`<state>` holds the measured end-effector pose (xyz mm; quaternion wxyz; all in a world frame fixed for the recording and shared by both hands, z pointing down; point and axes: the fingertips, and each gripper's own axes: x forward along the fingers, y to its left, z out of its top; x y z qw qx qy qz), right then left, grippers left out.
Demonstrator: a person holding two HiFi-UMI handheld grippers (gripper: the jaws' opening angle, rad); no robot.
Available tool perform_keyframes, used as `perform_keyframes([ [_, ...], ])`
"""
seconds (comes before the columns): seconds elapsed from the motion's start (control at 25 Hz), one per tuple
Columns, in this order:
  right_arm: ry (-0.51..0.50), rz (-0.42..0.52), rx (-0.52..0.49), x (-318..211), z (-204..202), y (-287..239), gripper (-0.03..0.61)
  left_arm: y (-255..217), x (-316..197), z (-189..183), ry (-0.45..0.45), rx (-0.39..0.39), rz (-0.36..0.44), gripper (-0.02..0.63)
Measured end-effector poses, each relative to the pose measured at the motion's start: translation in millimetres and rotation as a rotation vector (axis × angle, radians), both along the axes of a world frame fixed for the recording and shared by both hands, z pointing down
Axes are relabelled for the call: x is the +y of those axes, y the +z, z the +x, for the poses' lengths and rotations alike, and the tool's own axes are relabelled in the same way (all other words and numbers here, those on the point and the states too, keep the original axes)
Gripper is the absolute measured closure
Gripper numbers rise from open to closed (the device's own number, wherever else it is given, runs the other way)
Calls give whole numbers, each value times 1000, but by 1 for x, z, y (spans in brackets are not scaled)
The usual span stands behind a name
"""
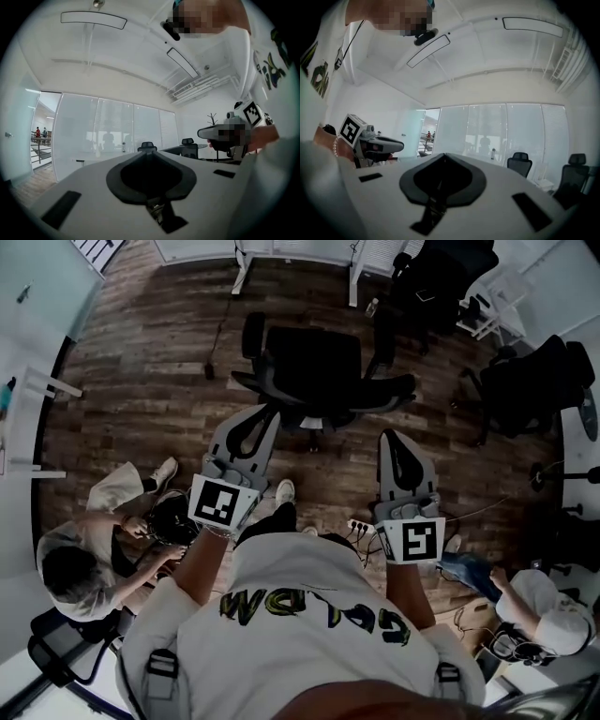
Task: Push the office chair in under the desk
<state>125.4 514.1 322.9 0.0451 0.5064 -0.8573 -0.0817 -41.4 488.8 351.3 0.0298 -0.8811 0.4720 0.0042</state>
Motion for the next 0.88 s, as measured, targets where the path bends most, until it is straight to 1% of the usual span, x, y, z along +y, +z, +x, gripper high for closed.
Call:
perform_keyframes([
  [0.16,15,-13,19,-23,7,4,548,3,-26,7,30,-18,-24,566],
  [0.32,9,-22,38,-33,18,11,528,7,-36,22,49,-35,-17,551],
  [0.4,3,-34,53,-34,28,18,516,12,-38,20,42,-72,-17,539],
  [0.44,0,-42,68,-35,35,22,508,15,-39,17,36,-103,-14,531],
  [0.52,-11,-57,123,-39,52,34,492,26,-42,9,33,-194,-8,503],
  [0.6,-31,-79,211,-46,69,51,464,46,-48,0,59,-302,-27,464],
  [0.64,-45,-97,254,-50,77,61,447,58,-52,-4,85,-358,-44,438],
  [0.76,-84,-167,387,-62,97,98,408,108,-63,-20,171,-539,-112,419],
  [0.84,-100,-185,478,-72,106,122,386,140,-72,-36,195,-678,-157,384],
  [0.88,-106,-190,518,-77,109,132,373,153,-79,-43,196,-746,-171,382],
])
